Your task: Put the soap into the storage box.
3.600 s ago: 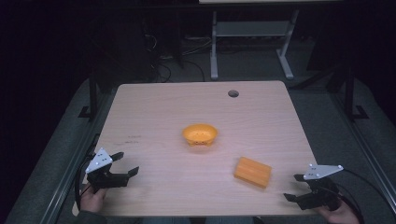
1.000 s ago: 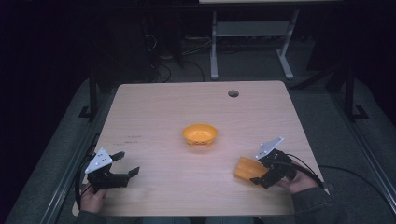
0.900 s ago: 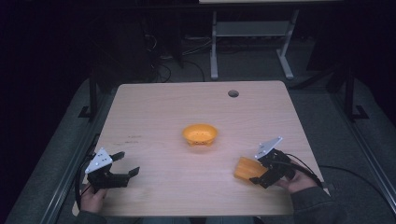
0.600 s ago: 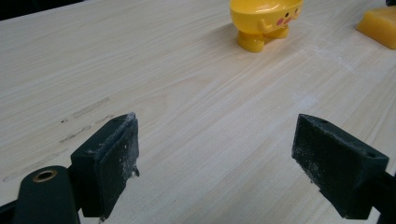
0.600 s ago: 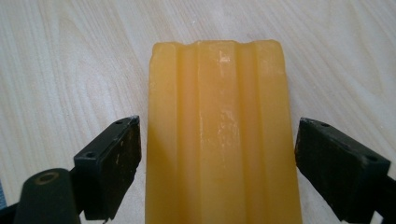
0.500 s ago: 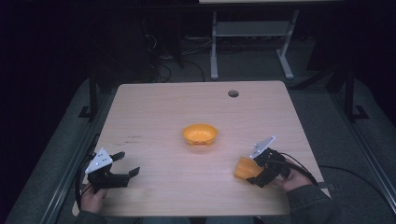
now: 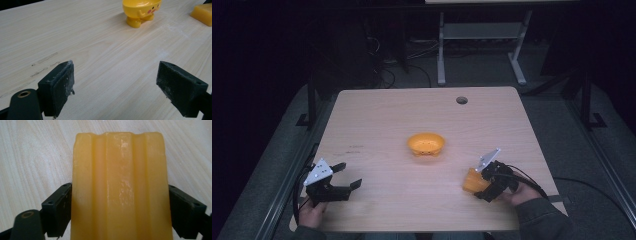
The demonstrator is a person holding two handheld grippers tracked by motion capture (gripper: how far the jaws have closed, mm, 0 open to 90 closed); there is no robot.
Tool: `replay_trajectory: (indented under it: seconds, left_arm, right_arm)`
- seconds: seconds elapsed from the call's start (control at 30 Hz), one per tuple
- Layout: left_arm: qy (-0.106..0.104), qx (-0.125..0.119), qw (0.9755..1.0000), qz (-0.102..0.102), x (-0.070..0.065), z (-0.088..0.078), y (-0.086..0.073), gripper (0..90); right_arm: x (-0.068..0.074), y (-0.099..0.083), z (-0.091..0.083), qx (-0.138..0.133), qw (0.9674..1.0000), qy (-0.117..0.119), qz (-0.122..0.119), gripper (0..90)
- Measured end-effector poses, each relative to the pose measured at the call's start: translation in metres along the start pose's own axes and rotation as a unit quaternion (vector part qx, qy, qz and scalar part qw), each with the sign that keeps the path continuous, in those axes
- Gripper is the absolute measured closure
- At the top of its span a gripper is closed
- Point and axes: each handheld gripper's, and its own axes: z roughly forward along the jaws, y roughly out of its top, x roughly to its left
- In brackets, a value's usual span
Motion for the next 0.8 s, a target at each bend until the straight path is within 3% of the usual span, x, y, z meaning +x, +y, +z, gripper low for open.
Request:
replay_trajectory:
  seconds: [0.37, 0.57, 0.8]
  left_arm:
    - [0.0, -0.001, 1.0, 0.0, 0.0003, -0.0004, 0.0002, 14.3]
    - [0.001, -0.003, 1.0, 0.0, 0.0009, -0.0009, 0.0002, 14.3]
    - [0.001, -0.003, 1.0, 0.003, 0.0012, -0.0013, 0.0003, 14.3]
  right_arm:
    - [-0.0003, 0.0011, 0.0022, 0.005, 1.0, -0.002, -0.002, 19.4]
    - [0.0014, 0.0019, 0.0011, 0.007, 0.9998, -0.008, -0.015, 20.5]
    - [0.0017, 0.0028, -0.005, -0.005, 0.9998, 0.0, -0.021, 20.6]
